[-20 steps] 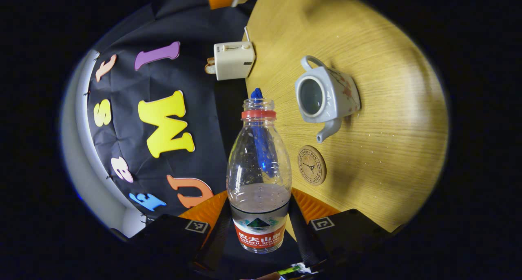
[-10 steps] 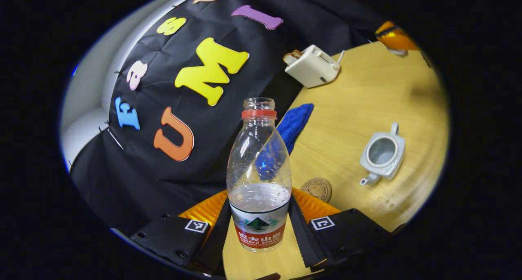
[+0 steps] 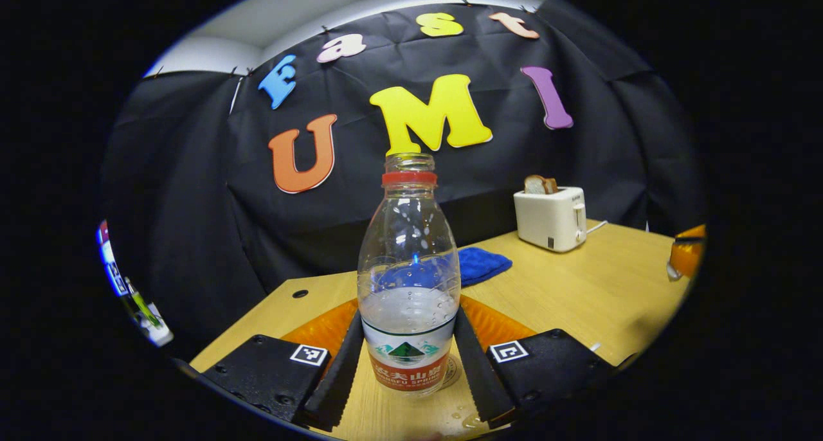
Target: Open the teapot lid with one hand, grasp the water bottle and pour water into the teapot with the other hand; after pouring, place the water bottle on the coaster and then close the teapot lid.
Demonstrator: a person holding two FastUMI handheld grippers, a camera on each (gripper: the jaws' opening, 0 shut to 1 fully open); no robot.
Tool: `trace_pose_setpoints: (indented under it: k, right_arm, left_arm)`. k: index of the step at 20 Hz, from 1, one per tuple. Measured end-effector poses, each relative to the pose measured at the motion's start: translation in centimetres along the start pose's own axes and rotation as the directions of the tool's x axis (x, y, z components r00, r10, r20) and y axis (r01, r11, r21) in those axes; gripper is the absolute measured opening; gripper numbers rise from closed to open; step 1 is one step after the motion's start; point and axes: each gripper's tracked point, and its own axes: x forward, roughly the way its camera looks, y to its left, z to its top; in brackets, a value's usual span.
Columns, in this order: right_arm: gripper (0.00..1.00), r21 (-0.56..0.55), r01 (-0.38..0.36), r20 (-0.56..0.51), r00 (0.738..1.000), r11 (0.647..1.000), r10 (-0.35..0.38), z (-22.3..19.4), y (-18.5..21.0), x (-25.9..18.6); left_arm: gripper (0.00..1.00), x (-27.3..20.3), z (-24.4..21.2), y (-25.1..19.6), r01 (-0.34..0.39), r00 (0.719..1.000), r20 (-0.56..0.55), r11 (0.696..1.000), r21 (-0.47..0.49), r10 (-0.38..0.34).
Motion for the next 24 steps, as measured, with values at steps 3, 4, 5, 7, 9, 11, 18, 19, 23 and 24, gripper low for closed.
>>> trace_pose_setpoints:
  k: [3, 4, 5, 7, 9, 11, 18, 19, 23, 24]
  right_arm:
    - [0.0, 0.015, 0.003, -0.015, 1.0, 1.0, -0.003, -0.4, -0.2, 0.4]
    - [0.0, 0.016, 0.006, -0.016, 1.0, 1.0, -0.006, -0.4, -0.3, 0.4]
    - [0.0, 0.015, 0.011, -0.015, 1.0, 1.0, -0.011, -0.3, -0.6, 0.4]
    - [0.0, 0.02, 0.014, -0.017, 1.0, 1.0, -0.014, -0.4, -0.8, 0.5]
    - [0.0, 0.022, 0.016, -0.022, 1.0, 1.0, -0.015, -0.6, -0.9, 0.7]
    - [0.0, 0.024, 0.016, -0.032, 0.999, 1.0, -0.015, -0.9, -1.0, 0.9]
    - [0.0, 0.006, 0.001, -0.045, 0.999, 1.0, 0.0, -1.6, 0.1, 1.2]
    - [0.0, 0.002, -0.002, -0.045, 0.999, 1.0, 0.002, -1.5, 0.3, 1.2]
    - [0.0, -0.005, -0.006, -0.039, 0.999, 1.0, 0.006, -1.3, 0.5, 1.2]
    - [0.0, -0.005, -0.004, -0.04, 0.999, 1.0, 0.004, -1.5, 0.4, 1.2]
  left_arm:
    - [0.77, 1.8, -0.2, 0.5, -0.002, 1.0, 0.024, 0.997, -0.071, 0.004]
    - [0.77, 2.4, -0.4, 0.5, 0.002, 1.0, 0.022, 0.997, -0.08, 0.0]
    - [0.77, 3.0, -0.5, 0.6, 0.013, 1.0, 0.023, 0.995, -0.096, -0.011]
    - [0.77, 3.9, -0.7, 0.5, 0.059, 0.998, 0.037, 0.987, -0.148, -0.054]
    - [0.77, 4.6, -1.7, 0.0, 0.089, 0.996, 0.014, 0.976, -0.201, -0.088]
    - [0.78, 4.8, -2.9, -0.5, 0.098, 0.994, -0.021, 0.972, -0.213, -0.105]
    - [0.78, 4.7, -4.9, 0.1, 0.084, 0.994, -0.049, 0.985, -0.154, -0.093]
    - [0.78, 4.8, -5.3, 0.1, 0.081, 0.994, -0.057, 0.985, -0.151, -0.09]
    - [0.79, 4.6, -5.6, 0.2, 0.085, 0.995, -0.048, 0.985, -0.153, -0.093]
    - [0.8, 4.6, -5.8, 0.1, 0.086, 0.994, -0.054, 0.985, -0.152, -0.095]
